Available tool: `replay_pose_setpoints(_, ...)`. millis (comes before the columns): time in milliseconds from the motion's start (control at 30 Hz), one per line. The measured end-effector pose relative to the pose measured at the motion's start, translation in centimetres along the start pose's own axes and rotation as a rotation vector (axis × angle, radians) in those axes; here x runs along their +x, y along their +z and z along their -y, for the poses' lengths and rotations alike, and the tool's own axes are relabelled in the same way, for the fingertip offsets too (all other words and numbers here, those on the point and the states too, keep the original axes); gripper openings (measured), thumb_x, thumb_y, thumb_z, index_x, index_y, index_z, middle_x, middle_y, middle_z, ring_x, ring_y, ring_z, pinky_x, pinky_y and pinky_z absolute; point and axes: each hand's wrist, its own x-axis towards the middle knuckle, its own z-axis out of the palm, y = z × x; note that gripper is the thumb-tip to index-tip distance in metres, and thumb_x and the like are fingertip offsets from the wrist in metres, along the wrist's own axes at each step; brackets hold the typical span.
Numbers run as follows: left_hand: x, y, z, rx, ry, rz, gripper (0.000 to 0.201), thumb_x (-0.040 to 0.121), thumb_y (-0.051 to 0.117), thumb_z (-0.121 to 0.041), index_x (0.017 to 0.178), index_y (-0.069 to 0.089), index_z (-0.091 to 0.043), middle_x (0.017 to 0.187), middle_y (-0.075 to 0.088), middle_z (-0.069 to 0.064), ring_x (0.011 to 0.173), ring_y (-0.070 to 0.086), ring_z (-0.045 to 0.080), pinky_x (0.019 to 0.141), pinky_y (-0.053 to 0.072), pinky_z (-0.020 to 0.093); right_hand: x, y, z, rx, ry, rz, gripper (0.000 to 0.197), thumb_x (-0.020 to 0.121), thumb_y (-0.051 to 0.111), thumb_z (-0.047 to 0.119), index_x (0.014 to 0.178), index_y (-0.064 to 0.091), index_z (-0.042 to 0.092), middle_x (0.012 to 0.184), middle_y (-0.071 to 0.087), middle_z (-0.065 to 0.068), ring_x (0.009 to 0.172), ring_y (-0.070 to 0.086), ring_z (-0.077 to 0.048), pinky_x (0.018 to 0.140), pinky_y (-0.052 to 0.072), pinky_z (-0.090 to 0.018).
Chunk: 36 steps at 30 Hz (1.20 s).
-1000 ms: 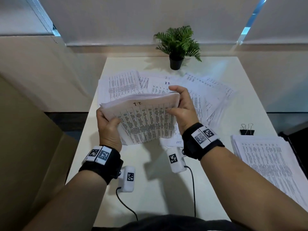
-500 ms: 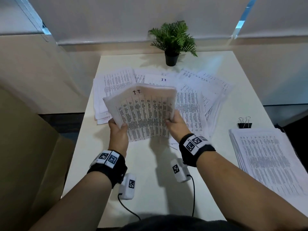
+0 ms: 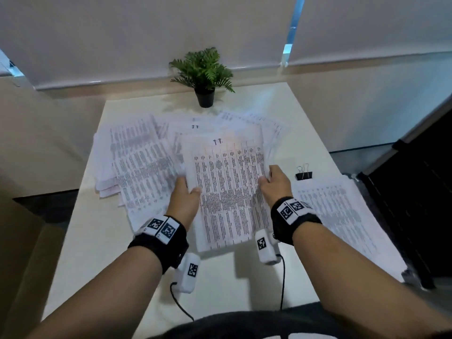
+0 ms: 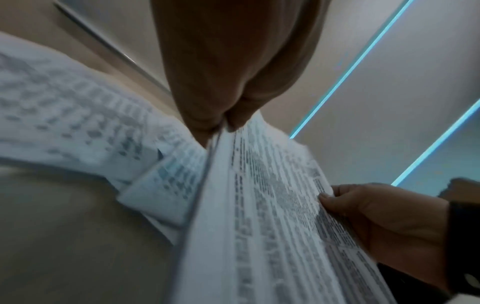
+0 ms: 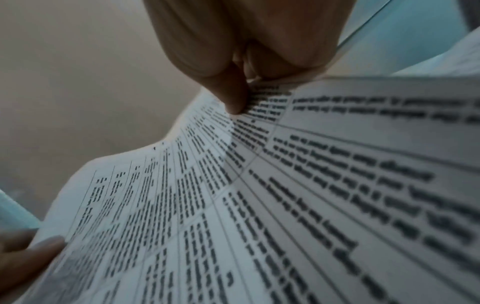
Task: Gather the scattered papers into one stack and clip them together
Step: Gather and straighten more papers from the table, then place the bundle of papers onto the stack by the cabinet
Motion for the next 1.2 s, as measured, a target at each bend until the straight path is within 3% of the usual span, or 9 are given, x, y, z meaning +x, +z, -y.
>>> replay_pose_setpoints(100,-1.6,6.1,0.0,0.102,-0.099,0.144,0.059,0.099,0.043,-0.025,0.15,0.014,-0.032,0.154,0.035,0.004,0.134,0.043,0.036,0.108,0.038,0.056,0.4,-4.1,-5.3,-0.098,0.094,-0.013,0.006,0.091,0.041,0.003,0.094,0.046,0.003,0.078,0.054,-0.012,0.074,0.049,-0.024,0.065,0.038,-0.028)
replay_pose_setpoints(200,-3.8,12.5,-0.2,0.12,-0.164,0.257,0.052,0.098,0.041,-0.024,0.145,0.019,-0.028,0.133,0.054,0.009,0.111,0.06,0.039,0.093,0.052,0.058,0.6,-8.8,-10.5,-0.166,0.165,-0.04,0.014,0.088,0.037,-0.001,0.093,0.048,0.005,0.085,0.052,-0.016,0.077,0.049,-0.026,0.067,0.036,-0.027)
replay_pose_setpoints(367,-6.6,21.4,-1.4,-0.105,-0.306,0.407,0.053,0.099,0.033,-0.003,0.147,0.02,-0.019,0.116,0.059,-0.002,0.094,0.065,0.024,0.065,0.06,0.04,1.7,-15.2,-17.7,-0.284,0.227,-0.072,0.03,0.082,0.036,-0.009,0.1,0.059,-0.006,0.099,0.06,-0.025,0.086,0.058,-0.039,0.068,0.042,-0.033)
replay_pose_setpoints(467,-6.6,25.0,-1.2,-0.057,-0.345,0.427,0.037,0.092,0.041,-0.005,0.128,0.04,-0.011,0.121,0.06,0.015,0.093,0.066,0.029,0.069,0.061,0.045,2.5,-17.4,-20.9,-0.315,0.219,-0.077,0.036,0.081,0.035,-0.008,0.101,0.064,-0.002,0.098,0.062,-0.027,0.079,0.059,-0.039,0.068,0.046,-0.033)
replay_pose_setpoints(567,-5.5,27.3,0.2,0.075,-0.365,0.453,0.058,0.071,0.048,-0.017,0.129,0.046,-0.012,0.123,0.06,0.017,0.104,0.063,0.033,0.079,0.057,0.043,2.8,-18.7,-22.7,-0.411,0.239,-0.078,0.036,0.085,0.037,-0.005,0.112,0.06,0.002,0.11,0.052,-0.026,0.093,0.052,-0.038,0.081,0.044,-0.034)
replay_pose_setpoints(667,-6.5,27.8,-1.0,0.195,-0.366,0.436,0.059,0.075,0.052,-0.013,0.132,0.044,-0.006,0.128,0.057,0.021,0.106,0.061,0.036,0.087,0.055,0.046,2.8,-18.9,-23.7,-0.456,0.31,0.009,0.033,0.09,0.041,0.0,0.121,0.05,0.002,0.124,0.044,-0.024,0.117,0.042,-0.038,0.097,0.039,-0.038)
replay_pose_setpoints(800,-7.2,28.6,-1.0,0.157,-0.392,0.453,0.04,0.095,0.042,0.002,0.135,0.045,0.007,0.134,0.053,0.028,0.068,0.052,0.016,0.06,0.047,0.028,2.9,-17.5,-24.5,-0.469,0.387,0.147,0.043,0.092,0.042,0.006,0.134,0.037,-0.002,0.135,0.043,-0.022,0.125,0.042,-0.037,0.101,0.037,-0.039)
replay_pose_setpoints(1033,-6.1,27.8,2.2,0.096,-0.421,0.373,0.046,0.088,0.048,0.001,0.135,0.045,-0.003,0.123,0.061,0.021,0.094,0.066,0.031,0.069,0.06,0.039,0.4,-14.3,-24.2,-0.484,0.361,0.097,0.048,0.084,0.052,0.003,0.13,0.039,0.003,0.135,0.034,-0.015,0.122,0.037,-0.032,0.099,0.04,-0.036)
replay_pose_setpoints(1200,-6.9,24.2,1.3,0.072,-0.205,0.189,0.037,0.086,0.046,0.004,0.112,0.052,-0.022,0.104,0.066,0.009,0.093,0.066,0.03,0.08,0.059,0.049,1.3,-14.0,-22.0,-0.067,0.394,0.196,0.058,0.084,0.047,-0.001,0.14,0.033,0.008,0.131,0.047,-0.017,0.11,0.054,-0.032,0.089,0.05,-0.038)
